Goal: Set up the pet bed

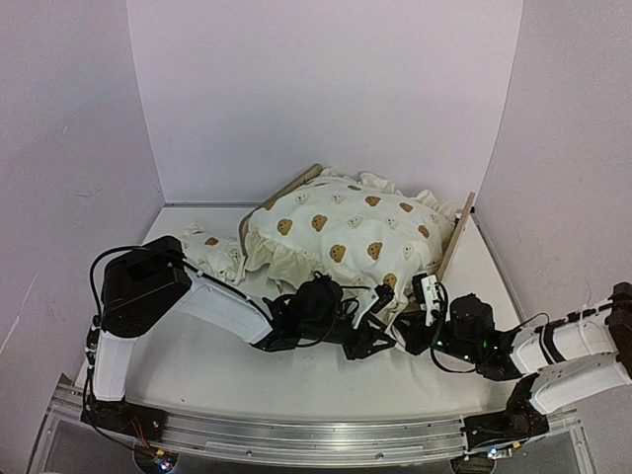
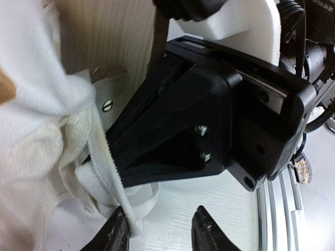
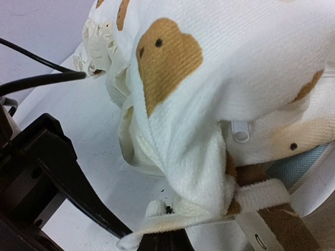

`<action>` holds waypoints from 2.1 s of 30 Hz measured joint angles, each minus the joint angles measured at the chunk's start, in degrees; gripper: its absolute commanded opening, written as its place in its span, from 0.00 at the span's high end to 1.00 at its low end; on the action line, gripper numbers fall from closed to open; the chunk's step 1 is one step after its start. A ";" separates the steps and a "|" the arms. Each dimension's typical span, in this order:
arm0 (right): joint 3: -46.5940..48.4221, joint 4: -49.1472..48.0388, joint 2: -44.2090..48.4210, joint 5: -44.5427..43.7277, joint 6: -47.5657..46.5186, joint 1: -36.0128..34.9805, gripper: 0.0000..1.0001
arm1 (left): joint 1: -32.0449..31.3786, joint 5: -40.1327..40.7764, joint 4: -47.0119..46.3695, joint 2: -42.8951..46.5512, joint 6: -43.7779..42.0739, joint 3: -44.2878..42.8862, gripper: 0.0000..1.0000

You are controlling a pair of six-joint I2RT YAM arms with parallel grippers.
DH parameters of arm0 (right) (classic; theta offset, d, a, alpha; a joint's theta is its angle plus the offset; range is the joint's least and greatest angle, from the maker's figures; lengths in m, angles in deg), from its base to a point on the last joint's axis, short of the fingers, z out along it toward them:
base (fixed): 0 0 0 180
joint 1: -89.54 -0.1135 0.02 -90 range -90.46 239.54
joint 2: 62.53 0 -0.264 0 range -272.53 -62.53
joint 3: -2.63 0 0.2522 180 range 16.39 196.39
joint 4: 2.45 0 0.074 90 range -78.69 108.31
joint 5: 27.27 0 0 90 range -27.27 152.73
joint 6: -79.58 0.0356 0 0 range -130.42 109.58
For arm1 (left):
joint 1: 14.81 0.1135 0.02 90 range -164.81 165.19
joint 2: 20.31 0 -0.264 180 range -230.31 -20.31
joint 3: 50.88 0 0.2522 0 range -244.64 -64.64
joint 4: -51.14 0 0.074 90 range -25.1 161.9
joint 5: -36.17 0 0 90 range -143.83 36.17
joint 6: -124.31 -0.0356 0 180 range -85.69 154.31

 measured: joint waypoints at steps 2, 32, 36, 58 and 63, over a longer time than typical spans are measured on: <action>0.00 -0.35 -0.28 0.15 -0.26 0.02 1.00 | 0.57 -0.02 0.13 1.40 0.04 2.25 0.50; -0.11 -0.42 -0.44 5.29 -5.14 1.01 1.00 | 6.36 -8.83 10.60 1.86 -45.83 -5.40 0.72; -0.11 -0.39 -0.44 5.66 -5.35 1.03 1.00 | 6.36 -9.90 13.16 -0.31 -47.36 -8.66 0.72; 1.51 5.25 -0.09 5.95 -6.23 1.62 0.73 | 7.26 -13.31 20.11 -3.17 -46.03 -13.11 1.00; 9.64 23.54 2.23 0.24 -0.98 1.62 0.55 | 7.56 -11.65 16.59 -2.99 -39.65 -11.65 1.00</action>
